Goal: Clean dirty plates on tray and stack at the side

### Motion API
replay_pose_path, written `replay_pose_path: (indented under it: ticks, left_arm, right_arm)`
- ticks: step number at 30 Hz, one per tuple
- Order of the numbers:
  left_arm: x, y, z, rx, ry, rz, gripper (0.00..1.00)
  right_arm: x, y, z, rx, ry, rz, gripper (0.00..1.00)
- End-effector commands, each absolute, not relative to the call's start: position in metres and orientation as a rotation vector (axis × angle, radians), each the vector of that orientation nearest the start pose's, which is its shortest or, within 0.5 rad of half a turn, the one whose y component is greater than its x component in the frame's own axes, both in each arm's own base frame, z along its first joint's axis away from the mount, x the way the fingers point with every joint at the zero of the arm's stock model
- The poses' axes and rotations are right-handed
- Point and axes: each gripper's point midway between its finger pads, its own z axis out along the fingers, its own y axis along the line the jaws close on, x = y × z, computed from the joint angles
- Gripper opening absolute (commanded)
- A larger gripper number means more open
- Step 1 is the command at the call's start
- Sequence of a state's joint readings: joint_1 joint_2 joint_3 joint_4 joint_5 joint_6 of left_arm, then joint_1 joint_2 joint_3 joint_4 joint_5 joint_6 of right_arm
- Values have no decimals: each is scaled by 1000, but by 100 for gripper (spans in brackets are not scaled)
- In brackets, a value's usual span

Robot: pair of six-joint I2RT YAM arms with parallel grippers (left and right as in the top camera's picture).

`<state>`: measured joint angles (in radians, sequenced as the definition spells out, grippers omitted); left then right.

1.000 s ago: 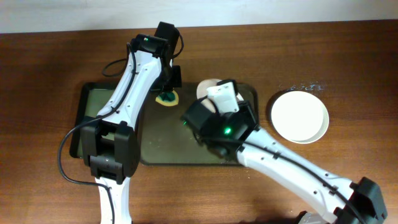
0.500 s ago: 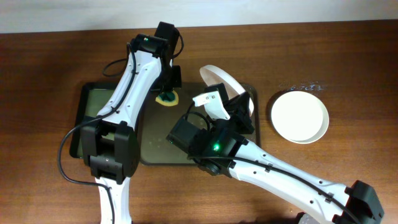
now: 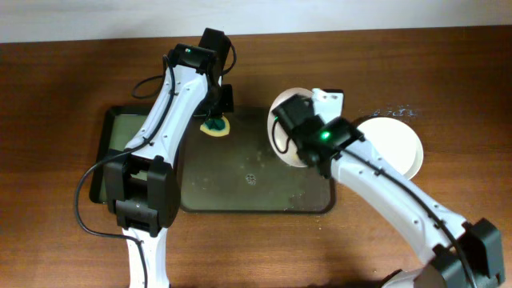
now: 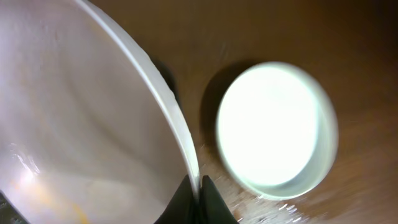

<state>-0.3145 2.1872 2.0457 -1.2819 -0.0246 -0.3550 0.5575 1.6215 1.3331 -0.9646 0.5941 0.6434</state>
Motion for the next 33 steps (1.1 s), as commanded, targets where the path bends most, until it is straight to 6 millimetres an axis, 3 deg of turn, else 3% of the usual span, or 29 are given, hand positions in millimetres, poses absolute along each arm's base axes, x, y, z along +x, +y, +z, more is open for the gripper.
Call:
replay_pose_path:
  ticks: [1, 5, 9, 10, 11, 12, 16, 20, 24, 28, 31, 33]
  left_arm:
    - [439, -140, 107, -34, 2998, -50, 0]
    - [439, -140, 107, -34, 2998, -50, 0]
    - [439, -140, 107, -34, 2998, -50, 0]
    - [439, -140, 107, -34, 2998, -50, 0]
    - [439, -140, 107, -34, 2998, -50, 0]
    - [440, -140, 107, -34, 2997, -50, 0]
    - [441, -140, 108, -34, 2992, -53, 0]
    - [441, -140, 108, -34, 2991, -53, 0]
    - [442, -140, 108, -34, 2988, -54, 0]
    - [442, -140, 108, -34, 2988, -54, 0]
    - [443, -141, 108, -34, 2984, -56, 0]
    - [443, -141, 108, -34, 2984, -56, 0]
  right_arm:
    - [338, 134, 98, 316, 2790, -51, 4]
    - [331, 151, 49, 389, 2896, 109, 4]
    - [328, 161, 32, 381, 2940, 164, 4]
    - [328, 161, 33, 363, 2940, 164, 8]
    - [330, 162, 33, 305, 2938, 167, 23]
    - [332, 163, 34, 226, 2936, 164, 30]
    - [343, 168, 38, -159, 2883, 155, 48]
    - [371, 165, 46, -397, 2749, 151, 49]
    - [396, 165, 53, -386, 2664, 286, 47]
    - [403, 165, 33, -376, 2681, 352, 47]
    - [404, 164, 13, -368, 2714, 352, 38]
    - [404, 164, 13, -361, 2713, 351, 36]
